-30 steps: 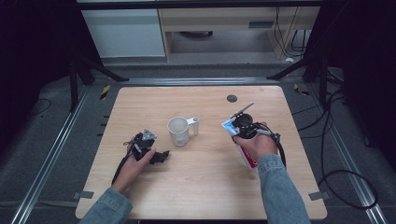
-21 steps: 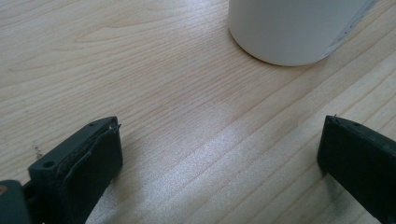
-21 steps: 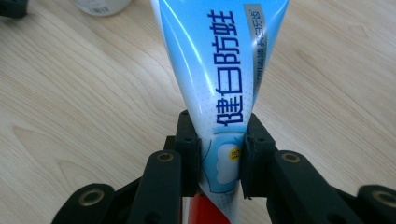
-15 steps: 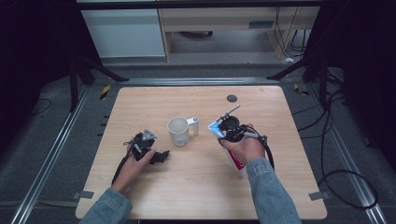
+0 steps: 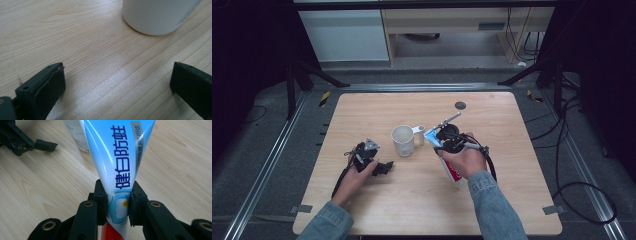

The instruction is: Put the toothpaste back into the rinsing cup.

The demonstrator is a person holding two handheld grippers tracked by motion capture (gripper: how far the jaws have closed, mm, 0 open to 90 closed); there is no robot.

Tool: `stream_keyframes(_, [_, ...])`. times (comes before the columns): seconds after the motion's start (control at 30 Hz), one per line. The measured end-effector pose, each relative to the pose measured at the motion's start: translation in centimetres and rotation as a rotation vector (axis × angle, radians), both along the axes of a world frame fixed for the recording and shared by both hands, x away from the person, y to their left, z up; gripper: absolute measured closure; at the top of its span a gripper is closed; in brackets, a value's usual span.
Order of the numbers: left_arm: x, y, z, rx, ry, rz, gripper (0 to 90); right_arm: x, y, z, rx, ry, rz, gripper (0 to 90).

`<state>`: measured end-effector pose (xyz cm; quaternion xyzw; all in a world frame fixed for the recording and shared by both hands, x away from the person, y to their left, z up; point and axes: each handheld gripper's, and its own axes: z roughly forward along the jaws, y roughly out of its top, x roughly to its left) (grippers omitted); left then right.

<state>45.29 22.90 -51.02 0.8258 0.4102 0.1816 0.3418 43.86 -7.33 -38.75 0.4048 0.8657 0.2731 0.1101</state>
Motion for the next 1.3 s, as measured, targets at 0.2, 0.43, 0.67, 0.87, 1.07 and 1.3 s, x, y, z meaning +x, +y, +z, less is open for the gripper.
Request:
stream_keyframes(0.2, [0.0,0.0,0.0,0.0,0.0,0.0,0.0,0.0,0.9,0.7,0.033,-0.03,0.008,72.5])
stream_keyframes(0.43, [0.0,0.0,0.0,0.0,0.0,0.0,0.0,0.2,1.4,1.7,0.078,-0.066,0.014,72.5])
stream_keyframes(0.67, [0.0,0.0,0.0,0.0,0.0,0.0,0.0,0.4,1.9,1.9,0.103,-0.107,0.003,72.5])
stream_keyframes(0.87, [0.0,0.0,0.0,0.0,0.0,0.0,0.0,0.5,2.0,2.1,0.139,-0.137,-0.002,72.5])
stream_keyframes(1.07, [0.0,0.0,0.0,0.0,0.0,0.0,0.0,0.6,2.2,2.2,0.165,-0.173,-0.017,72.5])
stream_keyframes(1.3, [0.0,0.0,0.0,0.0,0.0,0.0,0.0,0.6,2.4,2.2,0.2,-0.196,-0.019,72.4])
